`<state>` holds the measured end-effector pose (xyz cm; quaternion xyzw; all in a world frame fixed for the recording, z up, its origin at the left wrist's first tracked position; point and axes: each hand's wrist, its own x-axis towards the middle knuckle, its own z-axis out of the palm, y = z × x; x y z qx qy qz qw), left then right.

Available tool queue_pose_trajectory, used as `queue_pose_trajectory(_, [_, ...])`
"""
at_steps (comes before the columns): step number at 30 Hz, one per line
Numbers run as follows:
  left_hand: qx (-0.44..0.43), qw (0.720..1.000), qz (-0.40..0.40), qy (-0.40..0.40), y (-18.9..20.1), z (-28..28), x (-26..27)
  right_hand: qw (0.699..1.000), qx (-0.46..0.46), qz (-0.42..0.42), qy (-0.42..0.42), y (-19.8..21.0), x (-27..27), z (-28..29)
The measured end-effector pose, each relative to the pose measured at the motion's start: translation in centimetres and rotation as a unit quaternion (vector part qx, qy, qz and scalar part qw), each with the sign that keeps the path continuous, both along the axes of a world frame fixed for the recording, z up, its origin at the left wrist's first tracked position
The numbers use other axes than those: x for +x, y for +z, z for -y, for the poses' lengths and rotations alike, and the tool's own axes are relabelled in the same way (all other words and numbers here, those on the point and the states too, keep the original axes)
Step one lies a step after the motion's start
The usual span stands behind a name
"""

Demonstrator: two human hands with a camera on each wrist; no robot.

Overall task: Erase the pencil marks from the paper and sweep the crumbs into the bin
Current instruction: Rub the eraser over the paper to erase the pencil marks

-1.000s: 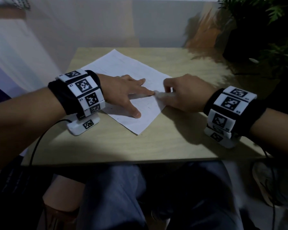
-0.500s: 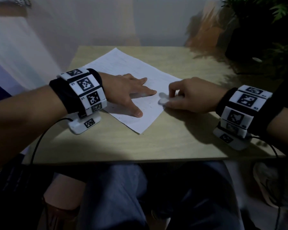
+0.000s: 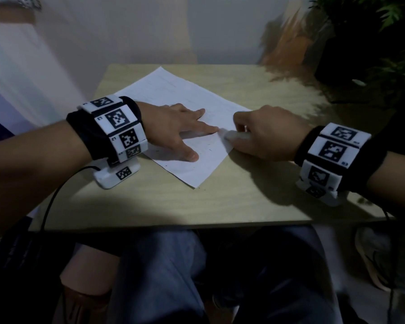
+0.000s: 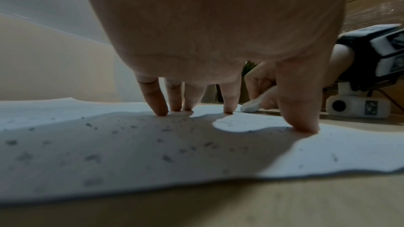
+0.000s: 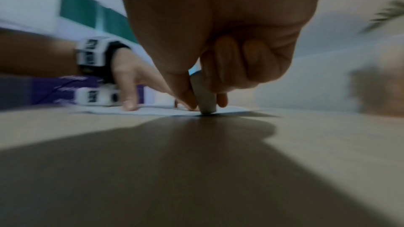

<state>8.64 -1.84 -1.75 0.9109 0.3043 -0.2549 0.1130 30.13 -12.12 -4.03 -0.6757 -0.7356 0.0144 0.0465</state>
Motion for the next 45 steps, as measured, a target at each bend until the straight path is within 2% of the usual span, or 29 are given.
queue_pose_trajectory(3, [0.001,1.000,0.009,0.004,0.1,0.0,-0.1,0.996,-0.035,-0.024,0.075,0.2,-1.4,0.8])
queue_pose_trajectory(7, [0.010,1.000,0.003,-0.005,0.1,0.2,0.1,1.000,-0.007,0.005,0.024,0.3,-1.0,-0.1])
queue_pose_trajectory(9, [0.013,1.000,0.008,-0.011,-0.2,0.0,0.1,0.997,-0.007,0.003,0.083,0.1,-2.0,0.7])
queue_pose_trajectory(12, [0.012,1.000,0.009,-0.013,-0.4,-0.2,0.0,0.981,-0.061,-0.021,0.183,0.5,-3.6,2.0])
queue_pose_trajectory(15, [0.018,1.000,0.008,-0.013,-0.3,0.0,0.1,0.992,-0.059,-0.039,0.108,0.8,-2.1,0.6])
queue_pose_trajectory(17, [0.019,1.000,0.011,-0.010,-0.3,0.1,0.1,0.998,-0.019,0.001,0.056,0.6,-1.5,0.1])
queue_pose_trajectory(19, [0.016,1.000,0.016,-0.013,-0.4,0.0,0.1,0.996,-0.009,0.016,0.082,0.3,-2.2,0.8])
queue_pose_trajectory(21, [0.010,1.000,0.019,-0.014,-0.4,-0.1,0.1,0.987,-0.038,0.001,0.157,0.5,-3.6,1.9])
queue_pose_trajectory(23, [0.005,1.000,0.027,-0.011,-0.3,0.1,0.1,0.981,-0.079,-0.024,0.174,0.9,-3.5,1.8])
queue_pose_trajectory(25, [0.006,0.999,0.050,-0.009,-0.4,0.4,0.2,0.987,-0.081,-0.030,0.135,0.8,-1.8,0.6])
queue_pose_trajectory(29, [0.051,0.995,0.082,-0.013,-1.0,0.3,0.6,0.998,-0.037,0.041,-0.020,0.2,1.9,-1.2])
queue_pose_trajectory(31, [0.067,0.992,0.102,-0.019,-1.1,0.2,0.7,0.997,-0.039,0.049,-0.047,0.3,2.9,-1.5])
queue_pose_trajectory(35, [0.027,0.991,0.129,-0.012,-1.1,-0.1,0.3,0.999,-0.015,0.021,-0.039,1.2,4.0,-2.3])
queue_pose_trajectory(40, [0.029,0.999,0.029,-0.024,-0.8,0.1,0.3,0.989,-0.081,-0.118,0.028,1.6,2.2,-1.4])
queue_pose_trajectory(45, [0.042,0.998,0.030,-0.023,-1.0,0.2,0.6,0.998,-0.036,-0.058,-0.014,0.9,1.9,-1.4])
